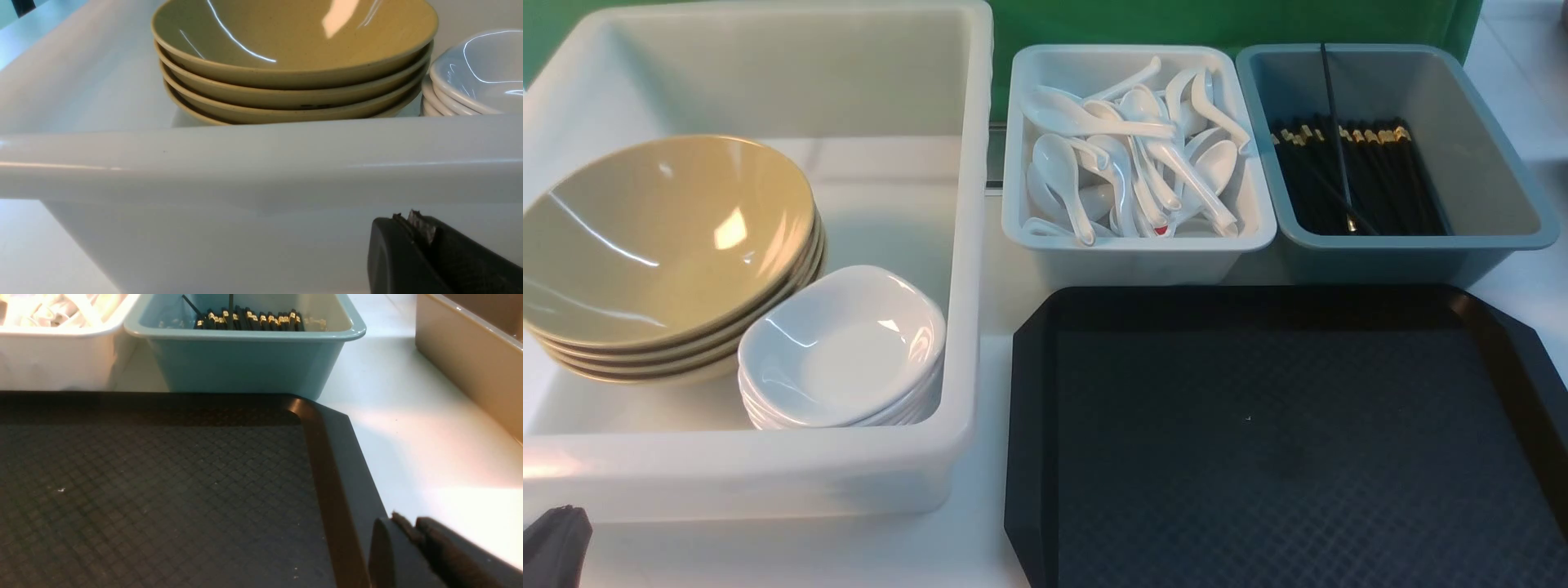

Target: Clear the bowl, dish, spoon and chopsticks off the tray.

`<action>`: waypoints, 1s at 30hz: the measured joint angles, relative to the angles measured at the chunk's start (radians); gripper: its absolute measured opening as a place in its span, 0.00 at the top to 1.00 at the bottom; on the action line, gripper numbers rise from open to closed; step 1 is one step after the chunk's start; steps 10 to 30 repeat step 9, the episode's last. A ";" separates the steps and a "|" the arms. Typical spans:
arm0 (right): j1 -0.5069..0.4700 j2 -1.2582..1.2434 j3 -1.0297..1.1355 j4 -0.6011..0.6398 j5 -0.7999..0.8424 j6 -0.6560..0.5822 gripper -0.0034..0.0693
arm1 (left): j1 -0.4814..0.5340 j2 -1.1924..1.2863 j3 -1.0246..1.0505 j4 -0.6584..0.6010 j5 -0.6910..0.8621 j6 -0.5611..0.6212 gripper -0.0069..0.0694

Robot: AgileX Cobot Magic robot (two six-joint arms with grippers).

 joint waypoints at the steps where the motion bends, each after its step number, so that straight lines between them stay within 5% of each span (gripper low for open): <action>1: 0.000 0.000 0.000 0.000 0.000 0.000 0.82 | 0.000 0.000 0.000 0.000 0.000 0.000 0.92; 30: 0.000 0.000 0.000 0.000 0.000 0.000 0.81 | 0.000 0.000 0.000 0.000 0.000 0.000 0.92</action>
